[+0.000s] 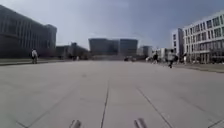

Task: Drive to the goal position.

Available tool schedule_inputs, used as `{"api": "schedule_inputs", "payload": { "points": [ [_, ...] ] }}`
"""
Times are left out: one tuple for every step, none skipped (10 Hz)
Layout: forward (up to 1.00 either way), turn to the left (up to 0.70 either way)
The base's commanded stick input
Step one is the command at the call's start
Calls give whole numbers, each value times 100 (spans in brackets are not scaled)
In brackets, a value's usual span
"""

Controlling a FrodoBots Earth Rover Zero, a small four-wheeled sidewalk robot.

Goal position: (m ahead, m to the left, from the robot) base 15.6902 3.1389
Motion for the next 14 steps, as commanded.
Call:
{"api": "schedule_inputs", "payload": {
  "points": [
    [85,-32],
    [85,-33],
    [85,-33],
    [85,-33],
    [85,-28],
    [85,-22],
    [85,-16],
    [85,-9],
    [85,-3],
    [85,1],
    [85,1],
    [85,1],
    [85,1],
    [85,1]
  ]
}}
